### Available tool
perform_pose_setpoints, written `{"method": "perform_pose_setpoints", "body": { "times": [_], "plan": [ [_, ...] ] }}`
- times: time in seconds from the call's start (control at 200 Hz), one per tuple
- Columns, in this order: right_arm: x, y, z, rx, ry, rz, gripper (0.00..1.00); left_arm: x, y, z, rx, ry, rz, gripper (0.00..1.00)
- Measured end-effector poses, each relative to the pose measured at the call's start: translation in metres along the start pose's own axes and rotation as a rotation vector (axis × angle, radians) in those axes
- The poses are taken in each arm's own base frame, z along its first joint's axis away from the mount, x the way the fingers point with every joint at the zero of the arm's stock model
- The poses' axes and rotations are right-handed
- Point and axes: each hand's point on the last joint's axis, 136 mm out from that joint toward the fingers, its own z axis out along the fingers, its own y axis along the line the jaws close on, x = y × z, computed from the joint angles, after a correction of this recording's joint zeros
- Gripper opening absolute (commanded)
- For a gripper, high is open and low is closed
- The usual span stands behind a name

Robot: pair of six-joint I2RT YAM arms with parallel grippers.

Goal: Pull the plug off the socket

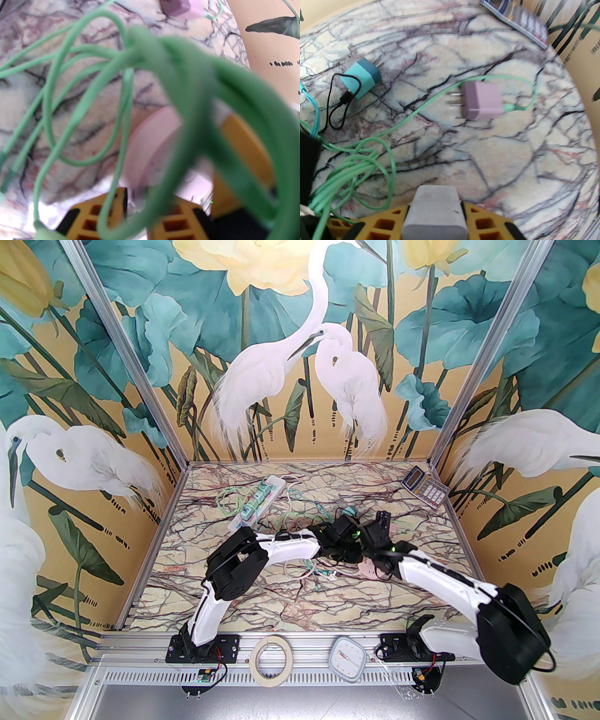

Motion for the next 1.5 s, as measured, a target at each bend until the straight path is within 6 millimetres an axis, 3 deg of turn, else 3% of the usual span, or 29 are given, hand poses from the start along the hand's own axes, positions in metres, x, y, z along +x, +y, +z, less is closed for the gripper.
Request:
{"method": "perform_pose_setpoints", "body": {
  "times": [0.325,0.525,0.78,0.875,1.115,1.5],
  "plan": [
    [-0.017,0.009,0.019,-0.076,0.07,0.013,0.26,-0.017,0.011,-0.002,-0.057,-0.079,0.011,0.22],
    [-0.024,0.023,0.011,-0.157,0.054,0.033,0.72,-0.019,0.025,-0.011,-0.089,-0.092,0.003,0.3],
    [-0.06,0.034,-0.053,-0.336,-0.107,0.068,0.73,-0.019,0.037,-0.021,-0.138,-0.089,0.005,0.34],
    [-0.06,0.03,-0.064,-0.367,-0.134,0.071,0.73,-0.016,0.04,-0.024,-0.154,-0.082,0.006,0.35],
    [-0.026,0.026,-0.046,-0.371,-0.043,0.028,0.72,-0.009,0.05,-0.039,-0.192,-0.086,0.003,0.36],
    [-0.007,0.023,-0.002,-0.235,0.113,0.103,0.65,-0.013,0.043,-0.047,-0.172,-0.115,0.009,0.38]
  ]
}}
